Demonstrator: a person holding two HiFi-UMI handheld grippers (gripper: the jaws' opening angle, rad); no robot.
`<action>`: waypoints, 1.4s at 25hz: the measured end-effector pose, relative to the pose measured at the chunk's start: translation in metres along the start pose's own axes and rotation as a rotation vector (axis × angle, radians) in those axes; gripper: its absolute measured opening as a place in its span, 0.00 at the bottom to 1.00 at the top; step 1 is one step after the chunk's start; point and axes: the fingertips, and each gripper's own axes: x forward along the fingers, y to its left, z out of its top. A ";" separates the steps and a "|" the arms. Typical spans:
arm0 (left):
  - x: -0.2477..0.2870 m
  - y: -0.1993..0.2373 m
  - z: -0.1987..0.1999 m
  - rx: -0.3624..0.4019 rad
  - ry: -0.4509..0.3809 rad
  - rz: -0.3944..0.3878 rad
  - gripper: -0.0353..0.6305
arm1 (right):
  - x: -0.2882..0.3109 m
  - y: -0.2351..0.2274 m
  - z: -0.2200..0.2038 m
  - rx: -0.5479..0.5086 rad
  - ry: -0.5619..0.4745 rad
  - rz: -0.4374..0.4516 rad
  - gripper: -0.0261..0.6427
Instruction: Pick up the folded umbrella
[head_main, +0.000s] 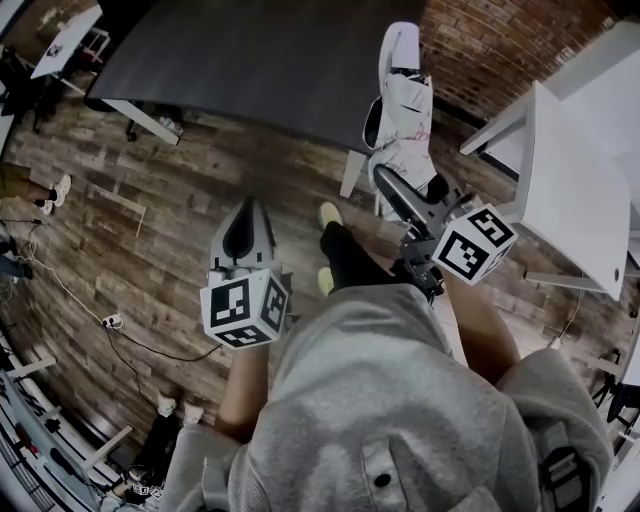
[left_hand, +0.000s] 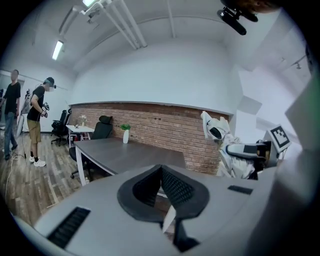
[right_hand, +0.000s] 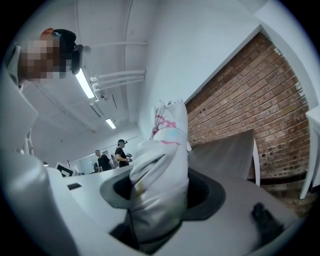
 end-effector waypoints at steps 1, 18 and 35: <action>-0.002 -0.003 0.000 0.003 -0.002 -0.003 0.07 | -0.003 0.002 0.002 -0.006 -0.007 0.003 0.40; -0.017 -0.064 0.005 0.025 -0.008 -0.013 0.07 | -0.059 -0.004 0.028 -0.044 -0.066 0.005 0.40; -0.038 -0.118 -0.003 0.019 -0.007 0.003 0.07 | -0.108 -0.010 0.036 -0.120 -0.038 0.025 0.40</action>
